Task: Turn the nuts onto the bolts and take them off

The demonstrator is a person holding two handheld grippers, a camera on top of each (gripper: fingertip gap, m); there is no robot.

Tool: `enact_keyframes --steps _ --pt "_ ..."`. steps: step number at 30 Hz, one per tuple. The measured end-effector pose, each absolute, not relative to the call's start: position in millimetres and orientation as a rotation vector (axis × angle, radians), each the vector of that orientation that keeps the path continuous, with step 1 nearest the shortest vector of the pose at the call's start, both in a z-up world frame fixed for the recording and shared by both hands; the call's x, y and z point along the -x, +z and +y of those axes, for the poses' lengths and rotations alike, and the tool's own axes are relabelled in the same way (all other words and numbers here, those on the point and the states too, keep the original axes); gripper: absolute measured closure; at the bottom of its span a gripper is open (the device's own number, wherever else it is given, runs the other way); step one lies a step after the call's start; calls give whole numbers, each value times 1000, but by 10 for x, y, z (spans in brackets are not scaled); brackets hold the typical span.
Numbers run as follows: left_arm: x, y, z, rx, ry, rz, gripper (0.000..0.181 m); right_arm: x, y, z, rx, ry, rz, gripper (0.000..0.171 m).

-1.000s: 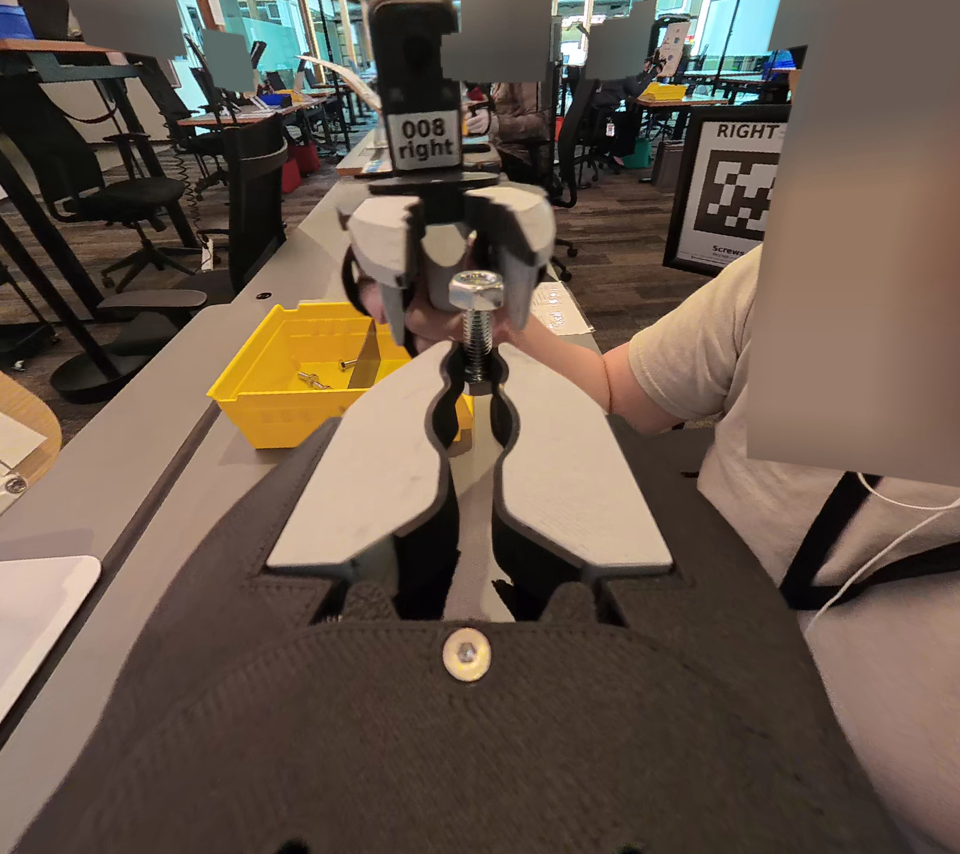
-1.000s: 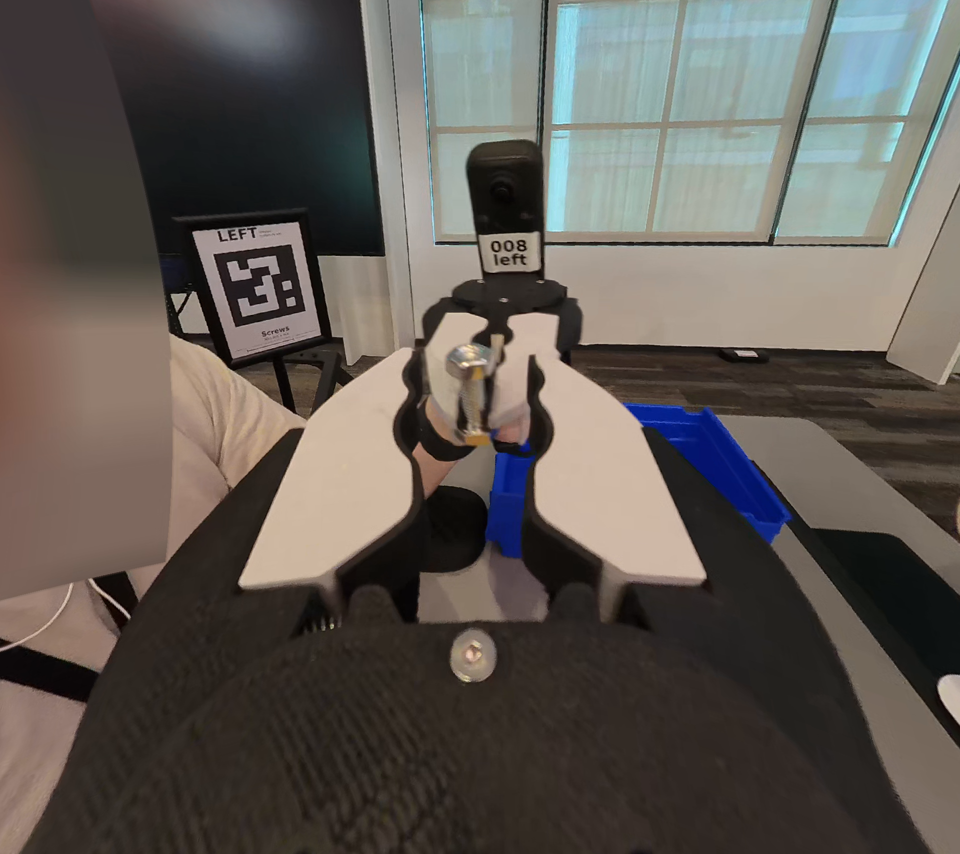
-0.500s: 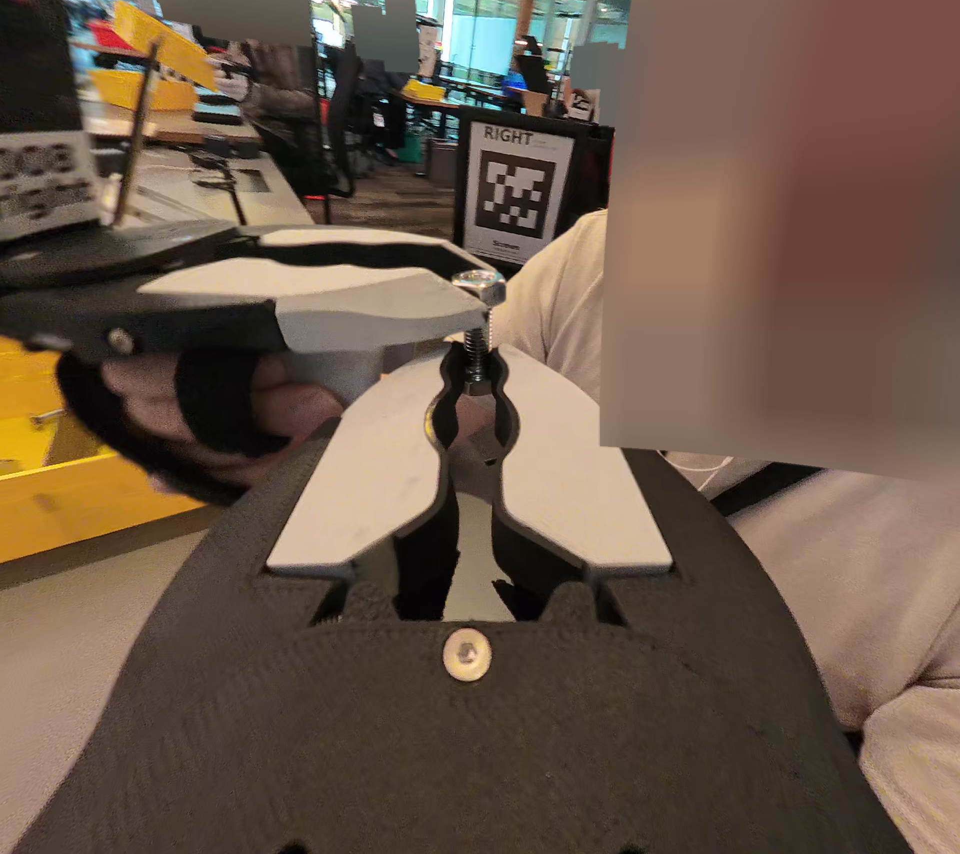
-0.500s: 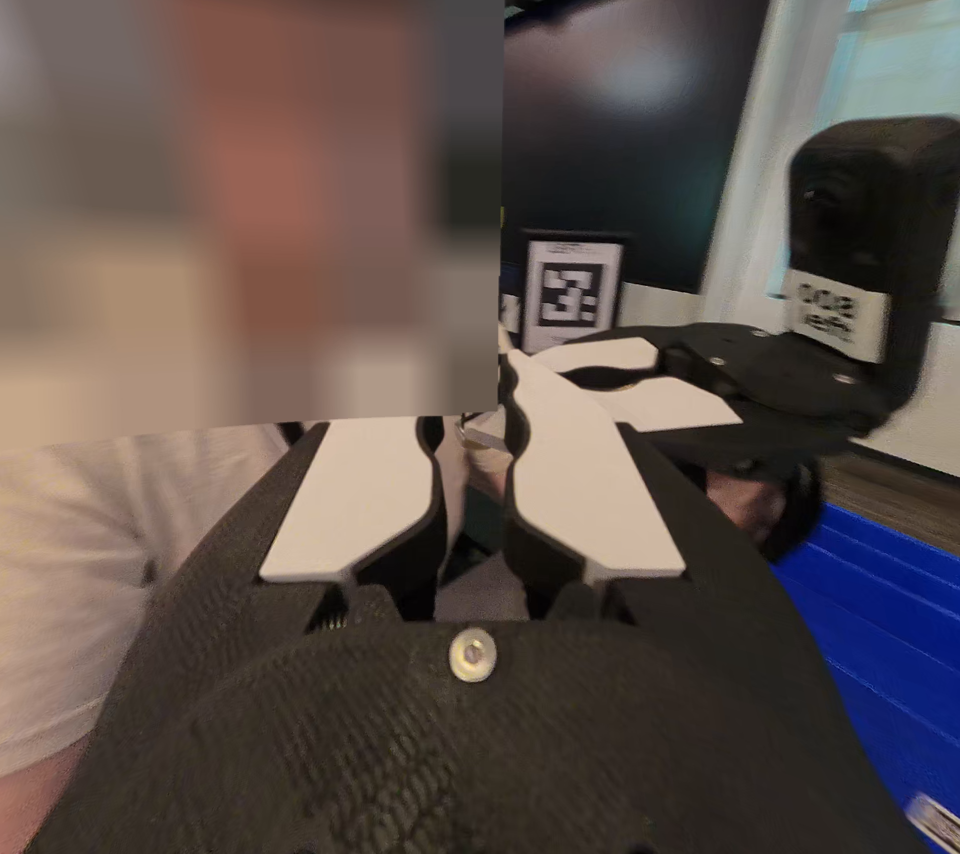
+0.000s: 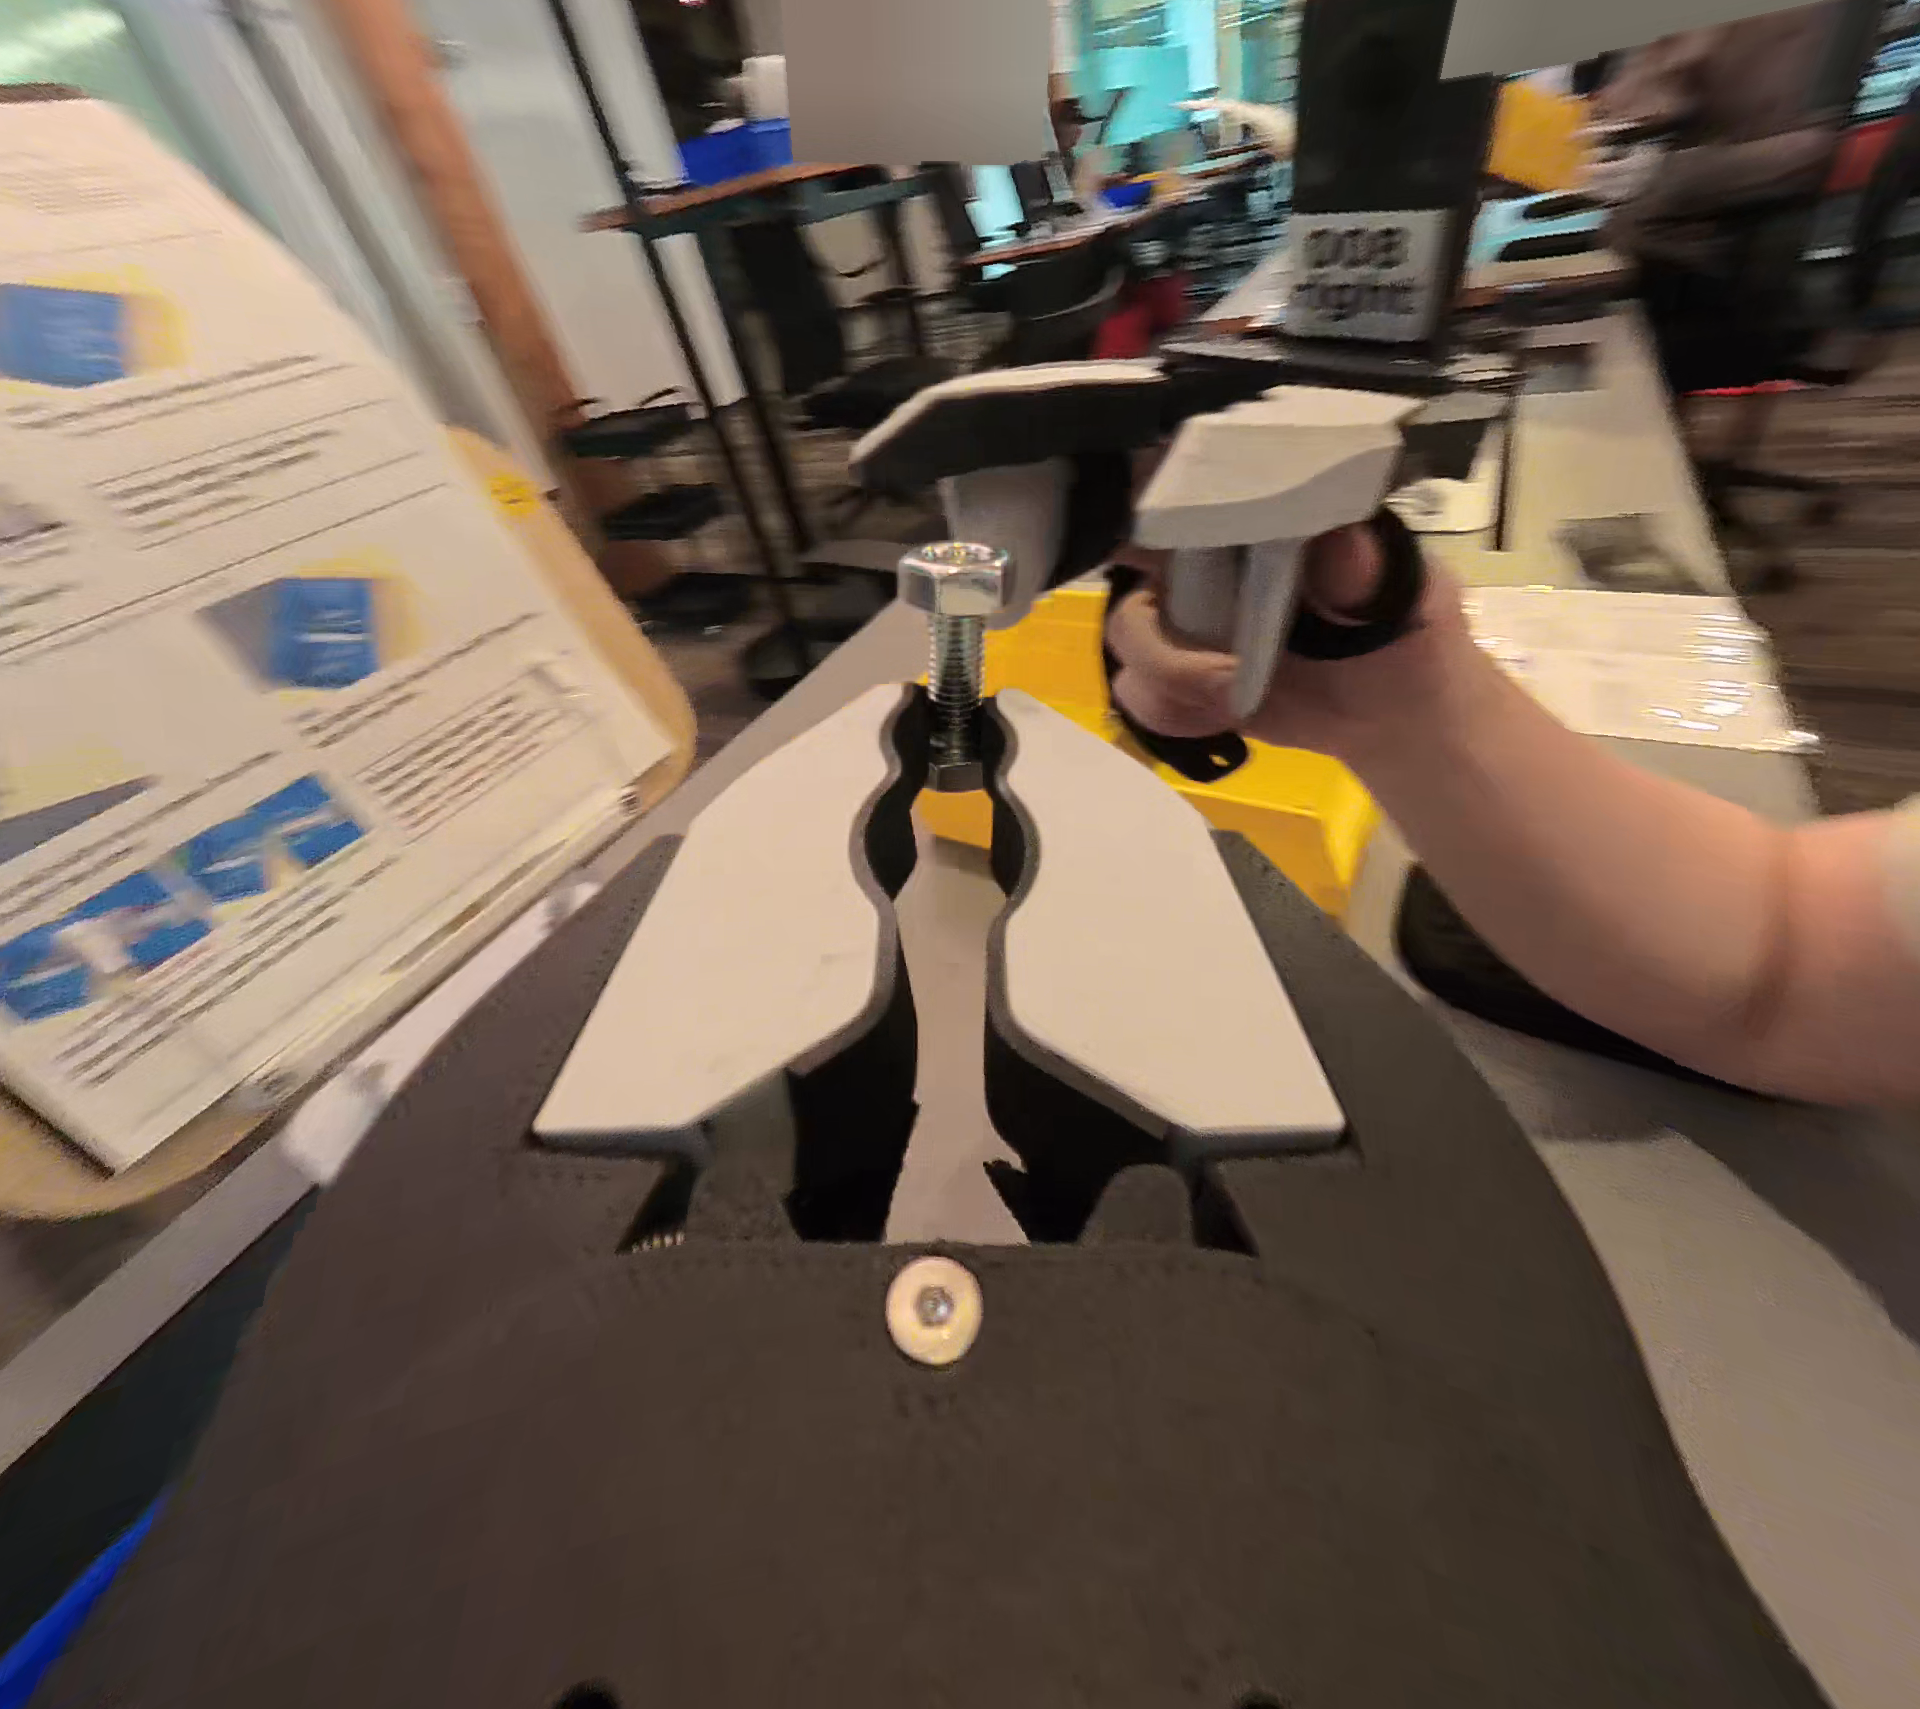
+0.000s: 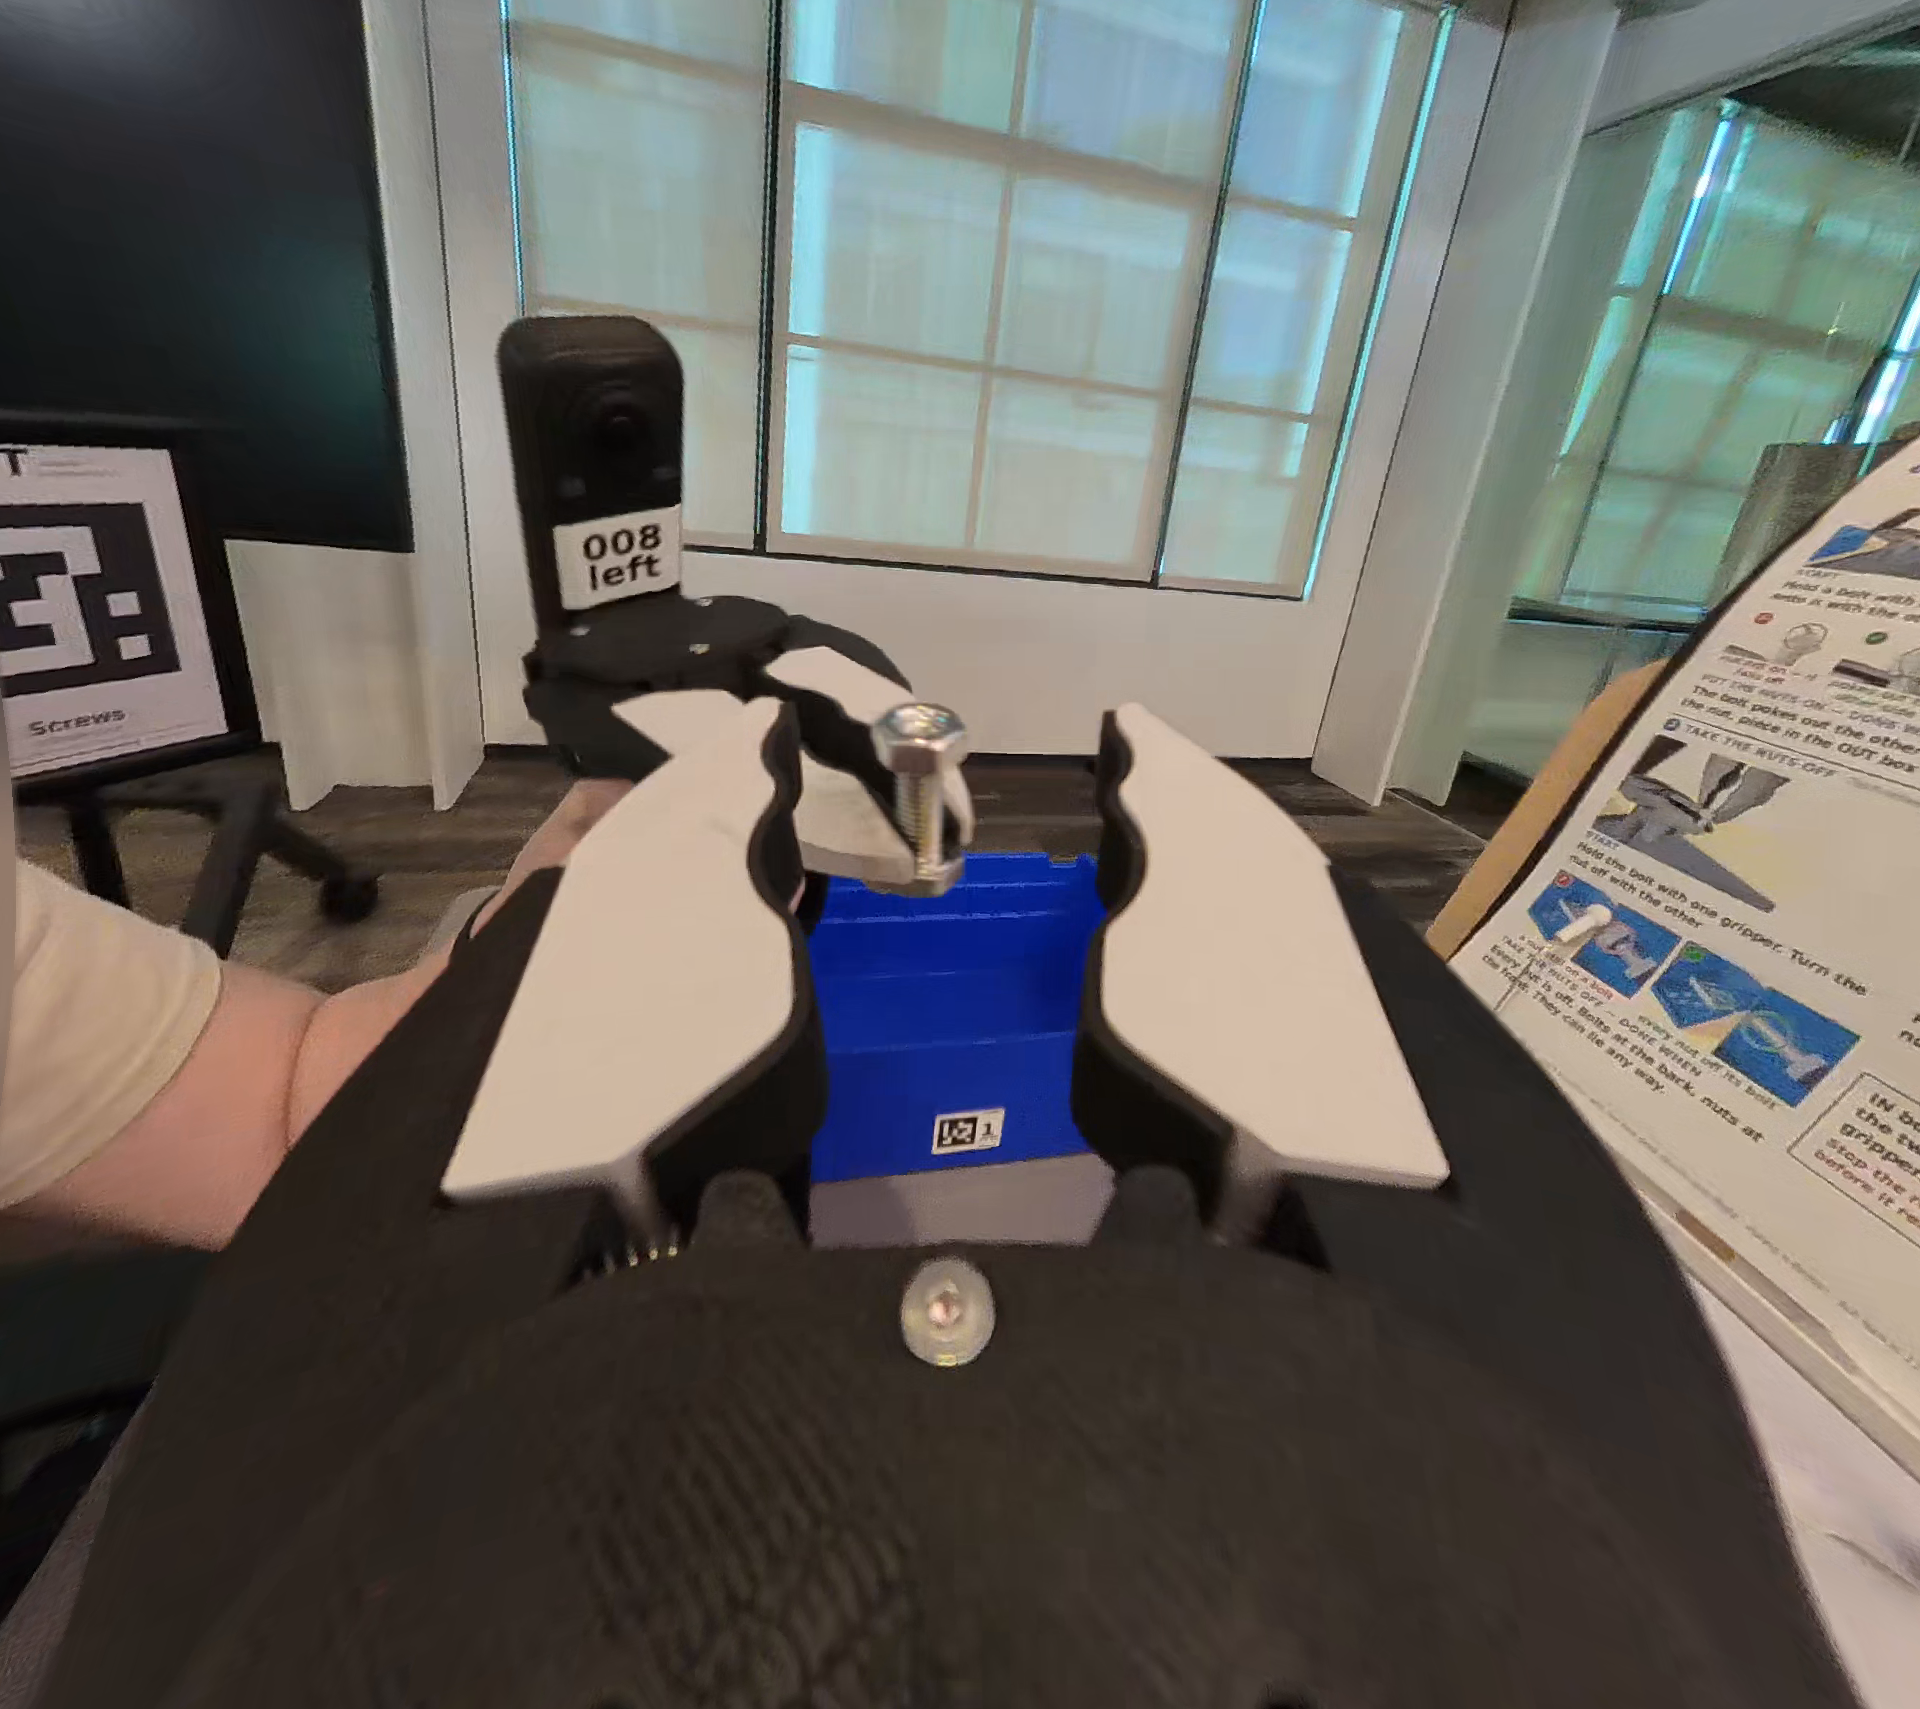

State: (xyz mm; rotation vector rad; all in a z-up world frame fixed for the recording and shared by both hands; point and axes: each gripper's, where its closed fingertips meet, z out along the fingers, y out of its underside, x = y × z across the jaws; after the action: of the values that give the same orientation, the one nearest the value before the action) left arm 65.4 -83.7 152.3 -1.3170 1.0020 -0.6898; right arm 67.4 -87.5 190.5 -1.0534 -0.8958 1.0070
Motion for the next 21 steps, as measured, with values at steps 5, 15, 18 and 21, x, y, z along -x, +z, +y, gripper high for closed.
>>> enact_keyframes --steps 5,15,18,21 --pt "-572 1456 -587 1375 -468 833 172 -640 1817 -663 1159 937 -790 123" --pt "-644 1238 -464 1463 -387 822 172 -473 1565 -470 1254 1084 -755 142" --pt "-661 1224 -470 1462 -379 830 172 -499 1558 -451 1254 1109 -743 153" --pt "-661 1216 -469 1466 -375 835 172 -499 1537 -456 1259 1120 -759 153"
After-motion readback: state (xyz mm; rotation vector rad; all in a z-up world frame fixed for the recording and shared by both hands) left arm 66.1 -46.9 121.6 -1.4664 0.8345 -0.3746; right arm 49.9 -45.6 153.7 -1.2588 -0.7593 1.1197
